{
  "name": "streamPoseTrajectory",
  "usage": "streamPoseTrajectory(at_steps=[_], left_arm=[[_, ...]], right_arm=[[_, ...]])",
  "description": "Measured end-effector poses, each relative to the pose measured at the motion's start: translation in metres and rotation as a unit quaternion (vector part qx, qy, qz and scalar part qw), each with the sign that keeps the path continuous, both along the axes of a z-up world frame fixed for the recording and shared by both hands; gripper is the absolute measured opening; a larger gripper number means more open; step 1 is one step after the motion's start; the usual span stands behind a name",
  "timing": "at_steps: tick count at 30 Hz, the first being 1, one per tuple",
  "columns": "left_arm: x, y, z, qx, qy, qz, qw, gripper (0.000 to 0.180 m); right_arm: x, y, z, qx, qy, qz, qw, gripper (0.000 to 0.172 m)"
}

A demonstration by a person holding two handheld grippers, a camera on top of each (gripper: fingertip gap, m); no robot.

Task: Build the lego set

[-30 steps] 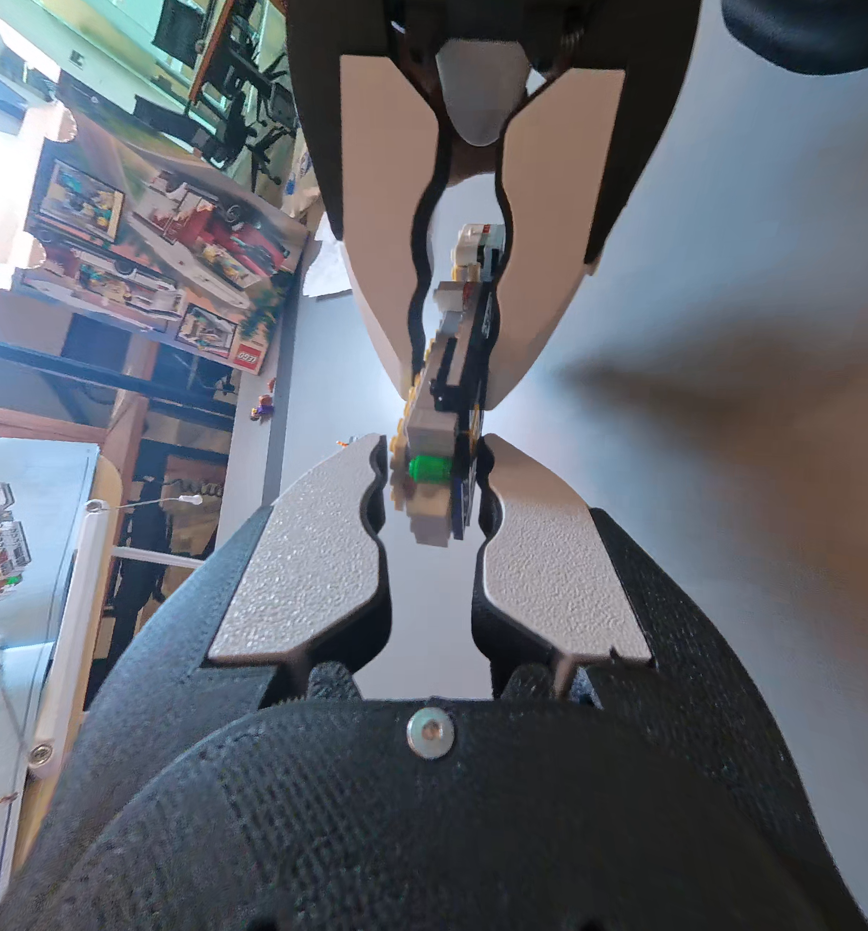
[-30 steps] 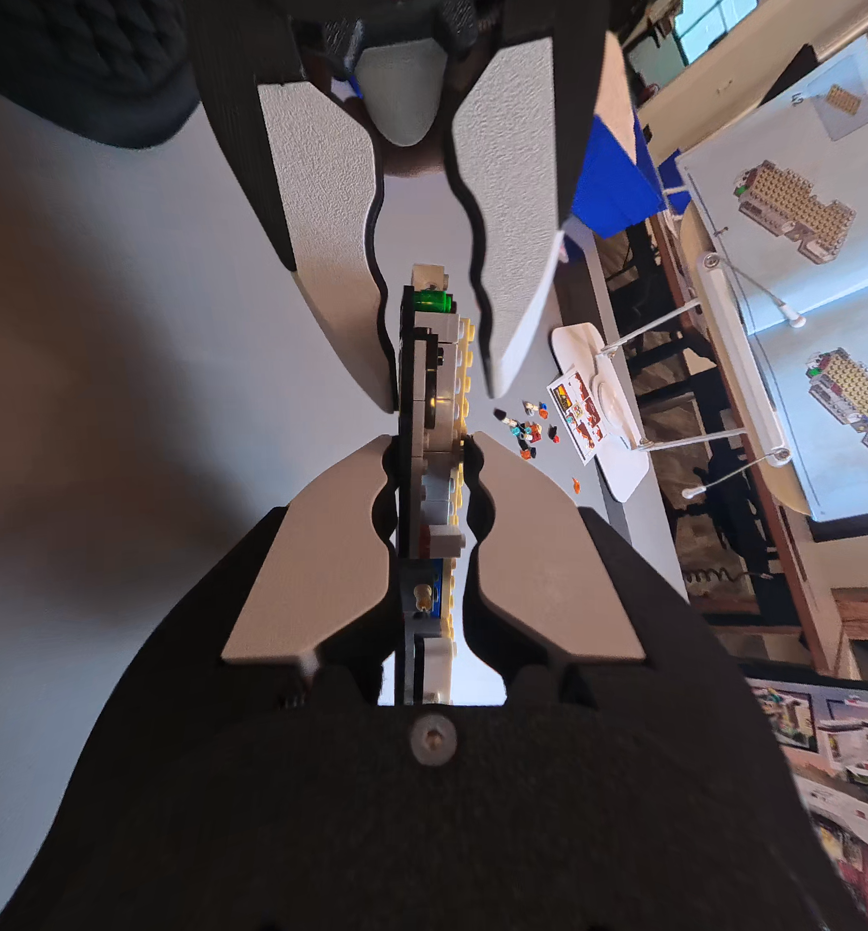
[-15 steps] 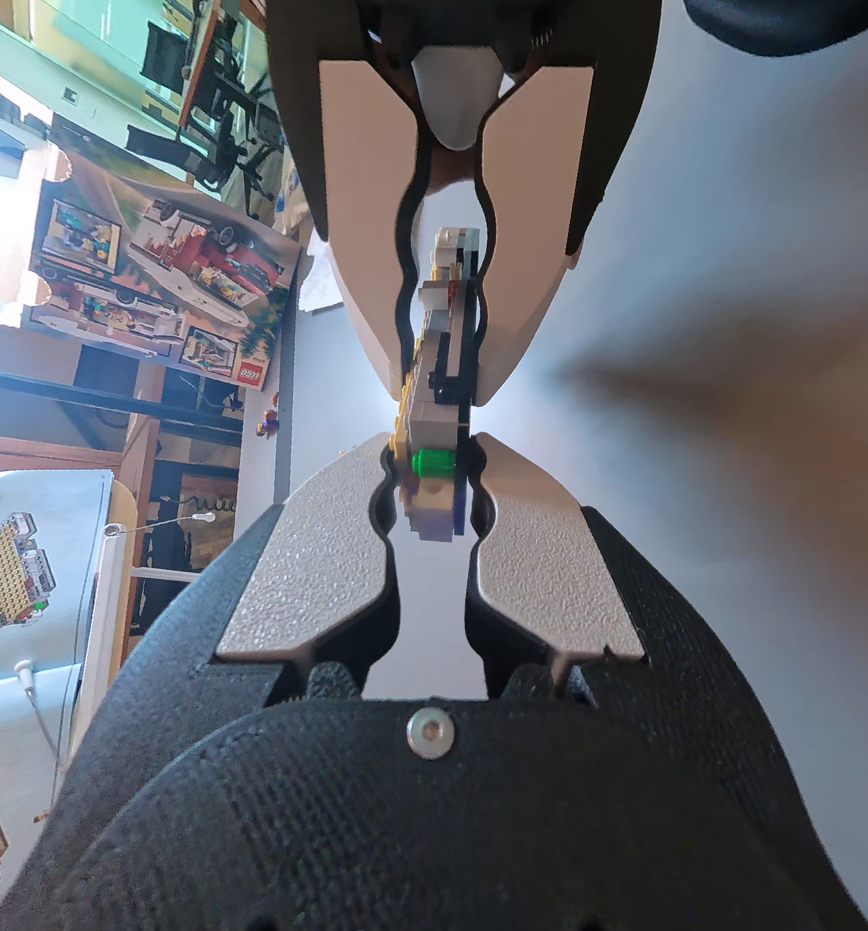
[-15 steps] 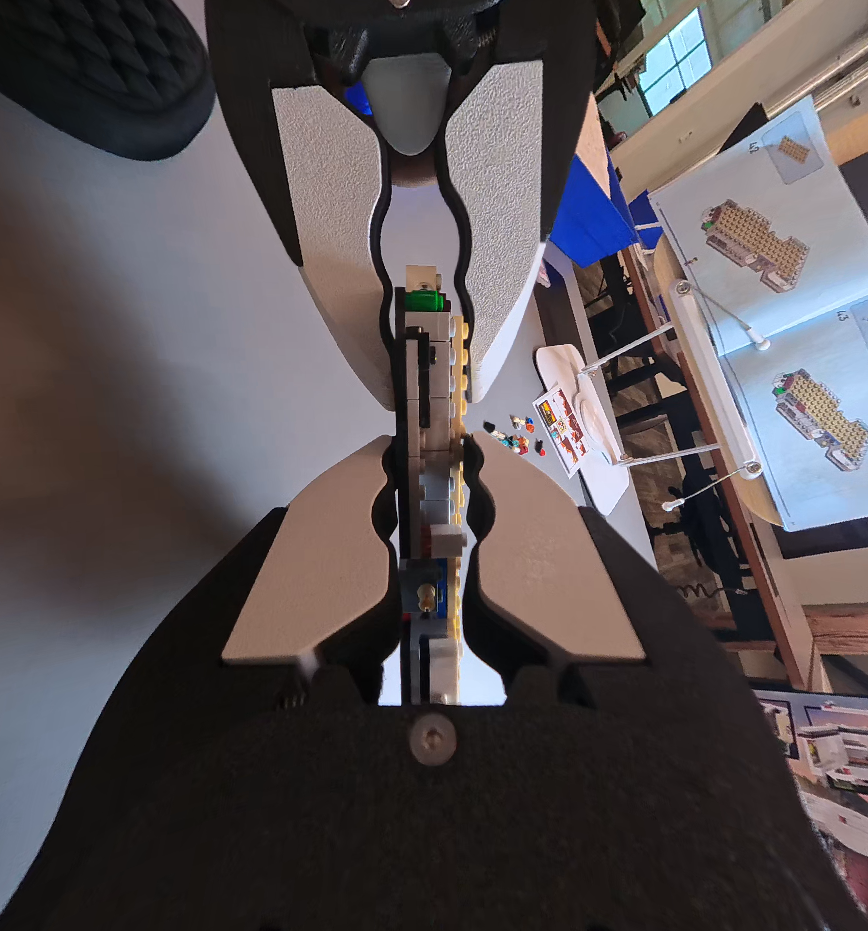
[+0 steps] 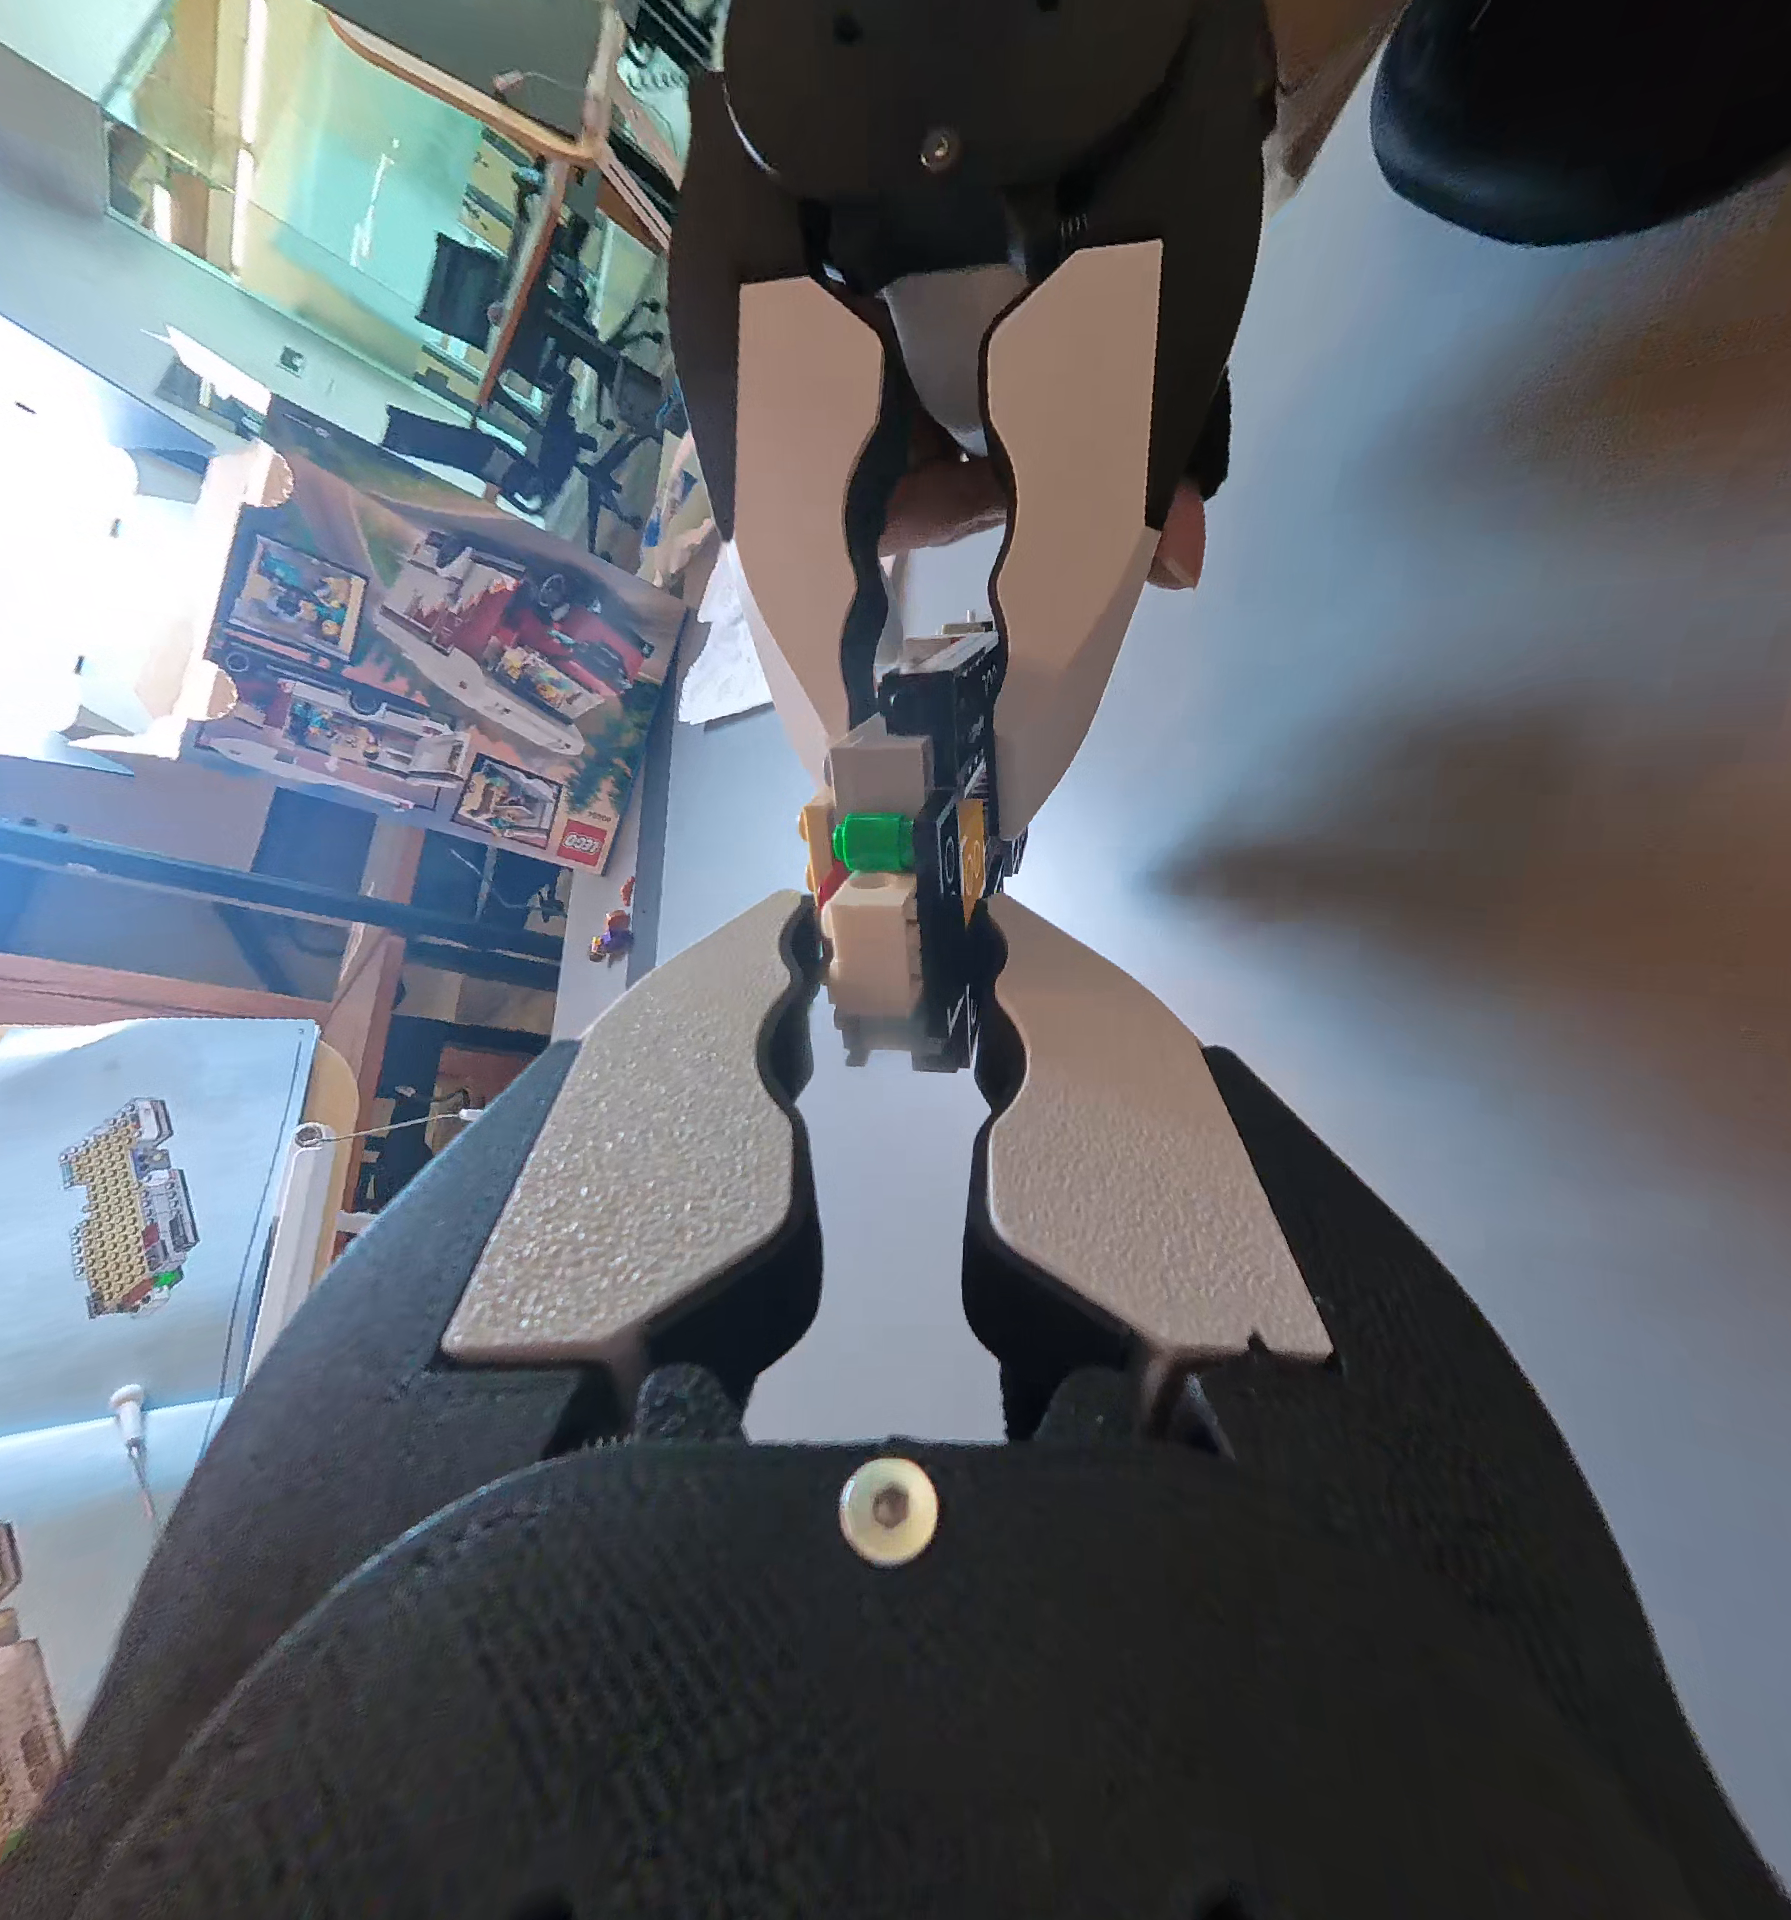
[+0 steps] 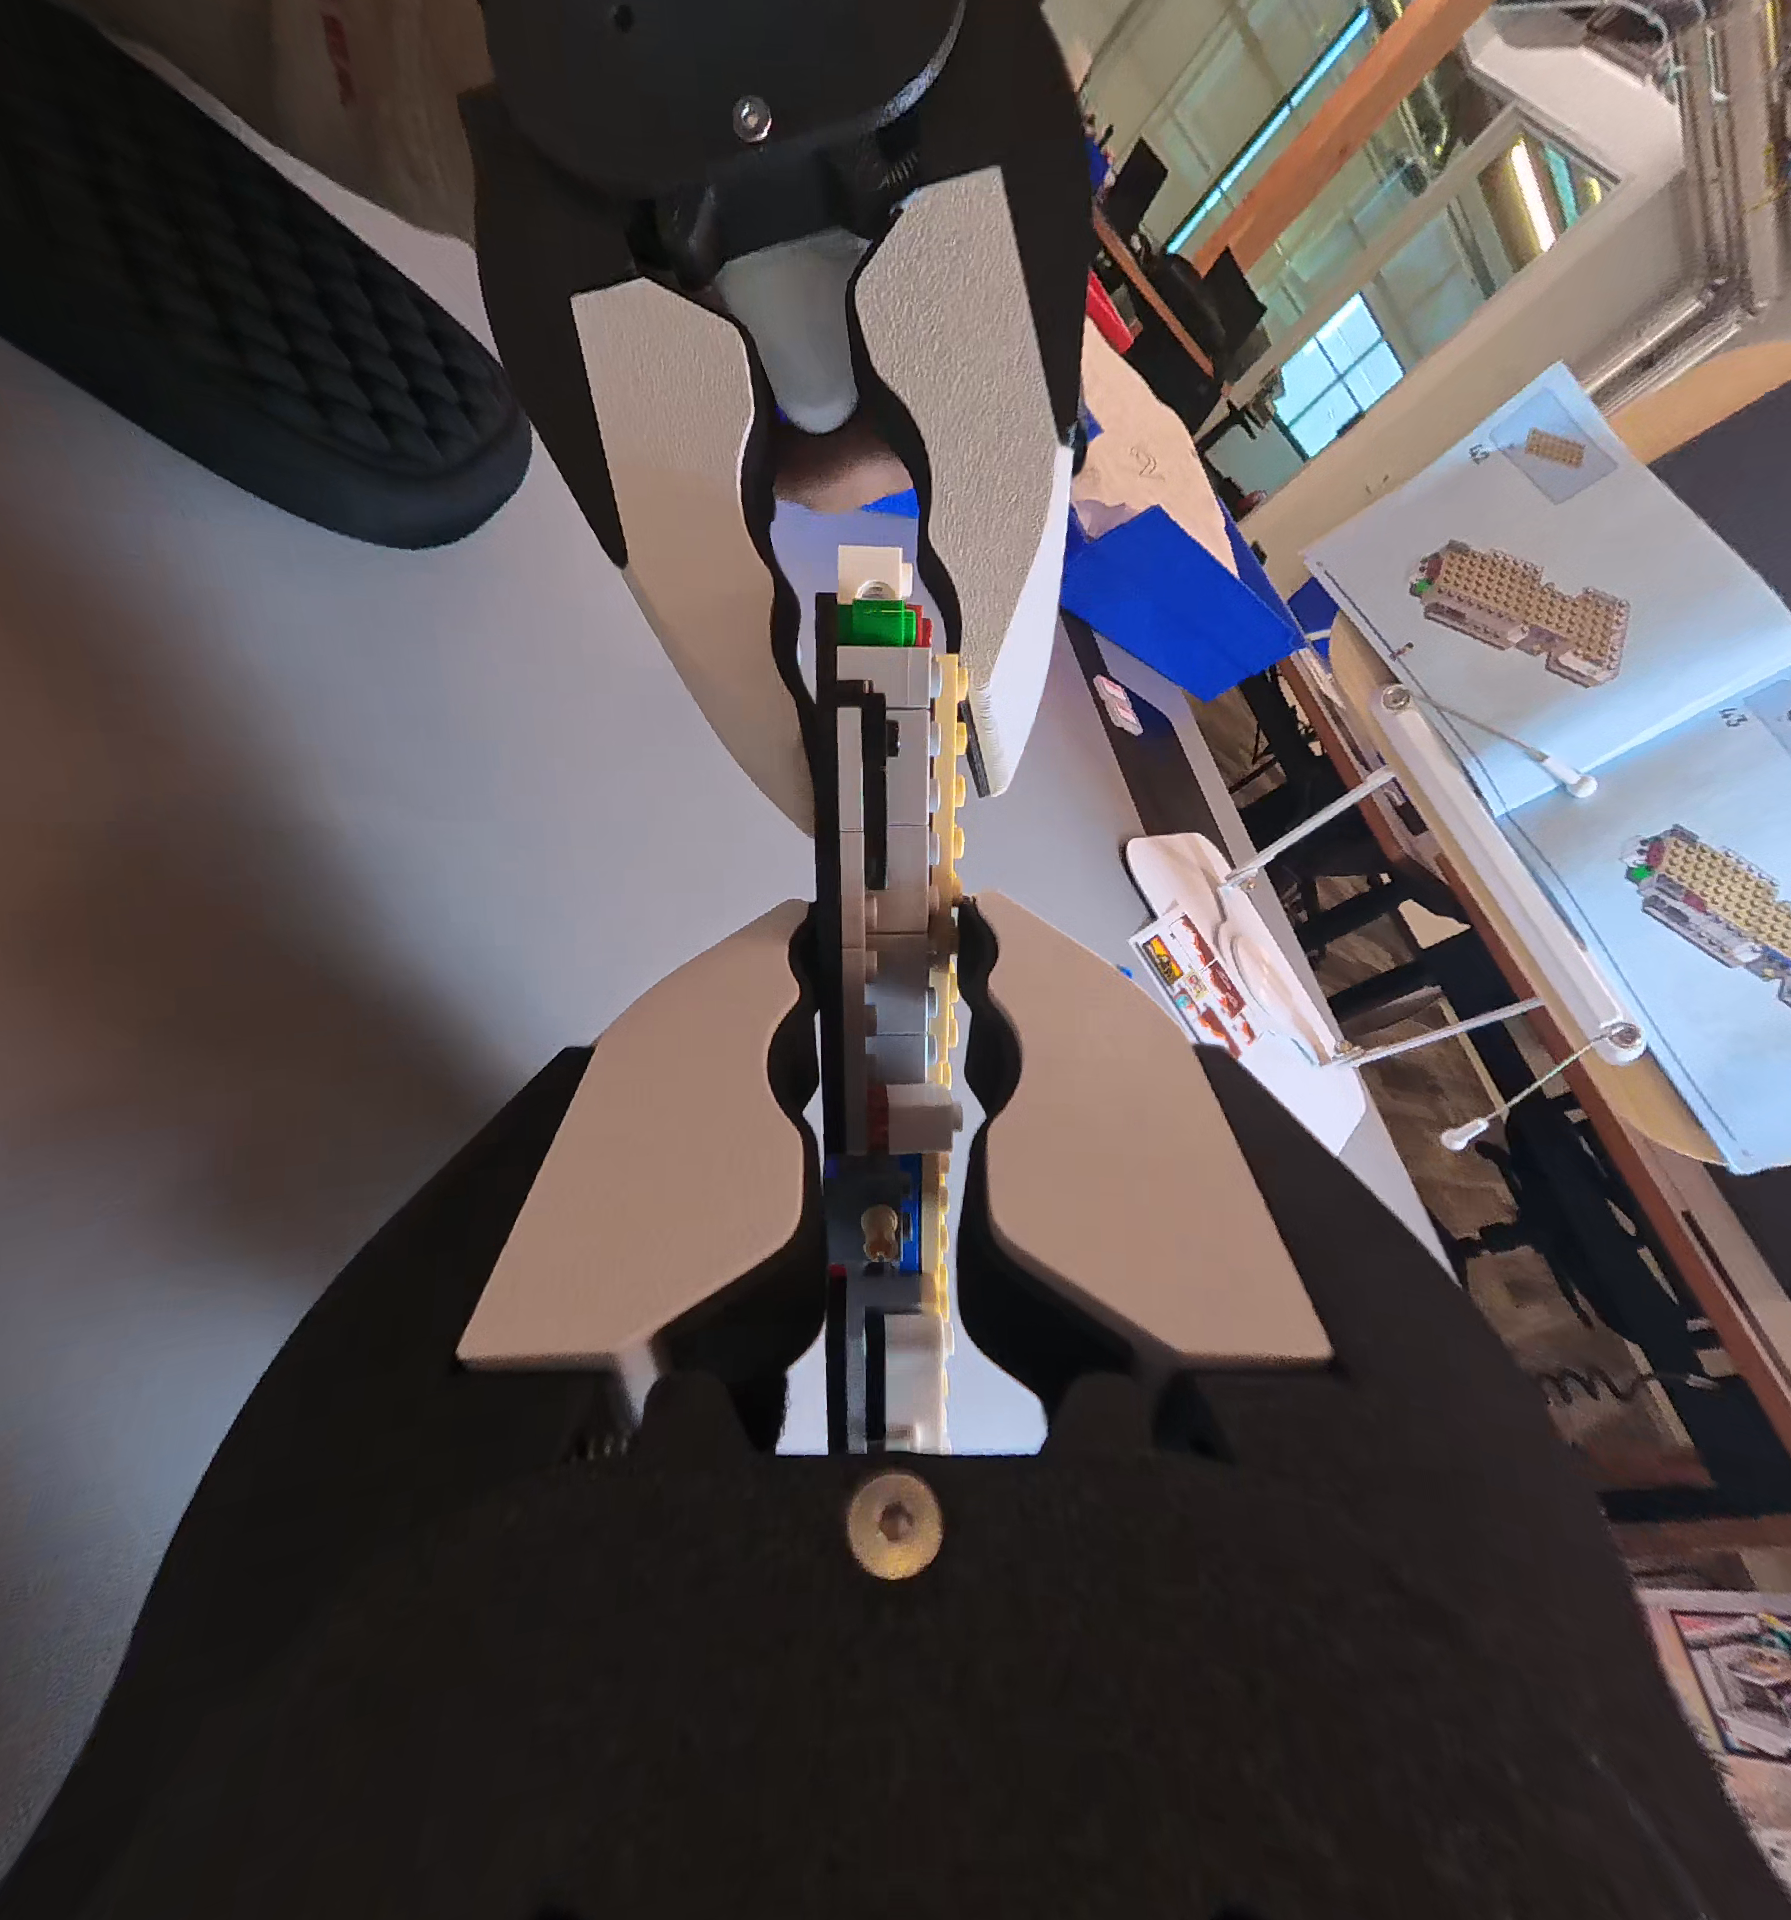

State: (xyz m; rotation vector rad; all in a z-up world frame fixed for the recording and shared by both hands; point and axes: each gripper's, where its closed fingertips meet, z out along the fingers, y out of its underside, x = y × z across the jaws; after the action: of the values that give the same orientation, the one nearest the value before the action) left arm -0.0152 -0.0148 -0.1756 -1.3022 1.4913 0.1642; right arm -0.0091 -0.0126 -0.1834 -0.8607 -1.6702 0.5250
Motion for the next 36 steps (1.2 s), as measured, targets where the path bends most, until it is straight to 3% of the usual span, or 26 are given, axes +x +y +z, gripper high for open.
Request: streamPoseTrajectory(at_steps=[3, 6, 11, 14, 21, 36], left_arm=[[0.000, 0.001, -0.006, -0.018, 0.031, 0.007, 0.999, 0.027], [0.001, 0.001, -0.009, -0.023, 0.055, 0.008, 0.998, 0.027], [0.004, 0.006, -0.011, -0.031, 0.078, 0.013, 0.996, 0.027], [0.007, 0.004, -0.008, -0.033, 0.052, 0.005, 0.998, 0.027], [0.011, -0.002, -0.001, -0.085, -0.083, -0.022, 0.993, 0.030], [0.017, -0.008, -0.004, -0.135, -0.062, -0.044, 0.988, 0.025]], right_arm=[[0.000, 0.001, -0.006, -0.002, -0.019, -0.007, 1.000, 0.026], [0.000, -0.008, 0.007, -0.004, -0.013, 0.001, 1.000, 0.035], [-0.007, -0.010, 0.008, 0.047, -0.019, -0.013, 0.999, 0.026], [-0.005, -0.012, 0.013, -0.013, 0.015, 0.001, 1.000, 0.024], [0.001, -0.016, 0.018, -0.108, 0.063, 0.038, 0.991, 0.024], [0.008, -0.020, 0.016, -0.137, 0.065, 0.059, 0.987, 0.024]])
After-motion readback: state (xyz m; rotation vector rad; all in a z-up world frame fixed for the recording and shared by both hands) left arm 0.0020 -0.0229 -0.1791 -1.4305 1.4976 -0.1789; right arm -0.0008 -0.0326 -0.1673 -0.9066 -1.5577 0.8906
